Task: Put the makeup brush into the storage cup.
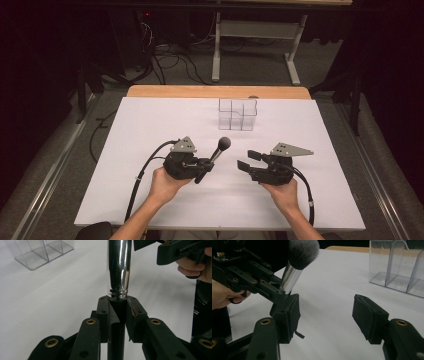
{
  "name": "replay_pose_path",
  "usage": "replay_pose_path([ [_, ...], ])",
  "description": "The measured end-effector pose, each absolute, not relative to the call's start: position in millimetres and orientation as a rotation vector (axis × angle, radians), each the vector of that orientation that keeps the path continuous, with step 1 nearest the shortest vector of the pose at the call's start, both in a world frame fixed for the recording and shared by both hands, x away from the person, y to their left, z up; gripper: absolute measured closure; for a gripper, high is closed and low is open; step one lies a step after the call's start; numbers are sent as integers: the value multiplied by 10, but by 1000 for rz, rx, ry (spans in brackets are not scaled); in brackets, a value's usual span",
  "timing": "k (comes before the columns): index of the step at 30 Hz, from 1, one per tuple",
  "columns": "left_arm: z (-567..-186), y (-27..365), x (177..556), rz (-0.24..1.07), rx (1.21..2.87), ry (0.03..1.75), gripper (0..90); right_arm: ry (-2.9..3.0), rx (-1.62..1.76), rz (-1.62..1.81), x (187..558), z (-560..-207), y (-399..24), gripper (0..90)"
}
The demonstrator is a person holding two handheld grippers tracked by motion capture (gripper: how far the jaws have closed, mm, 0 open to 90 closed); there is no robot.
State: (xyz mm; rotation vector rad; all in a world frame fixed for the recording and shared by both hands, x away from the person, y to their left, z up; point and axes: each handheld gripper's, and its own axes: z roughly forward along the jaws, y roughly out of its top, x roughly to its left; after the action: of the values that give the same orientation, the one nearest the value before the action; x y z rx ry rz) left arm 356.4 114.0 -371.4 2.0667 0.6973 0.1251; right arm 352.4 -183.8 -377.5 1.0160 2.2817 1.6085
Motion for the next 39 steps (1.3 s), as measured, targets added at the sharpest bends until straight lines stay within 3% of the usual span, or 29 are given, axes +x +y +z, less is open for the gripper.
replay_pose_path([
  [39, -3691, 865, 3483, 180, 2088, 598, 745, 2375, 984, 1804, 3600, -3725, -1535, 571],
])
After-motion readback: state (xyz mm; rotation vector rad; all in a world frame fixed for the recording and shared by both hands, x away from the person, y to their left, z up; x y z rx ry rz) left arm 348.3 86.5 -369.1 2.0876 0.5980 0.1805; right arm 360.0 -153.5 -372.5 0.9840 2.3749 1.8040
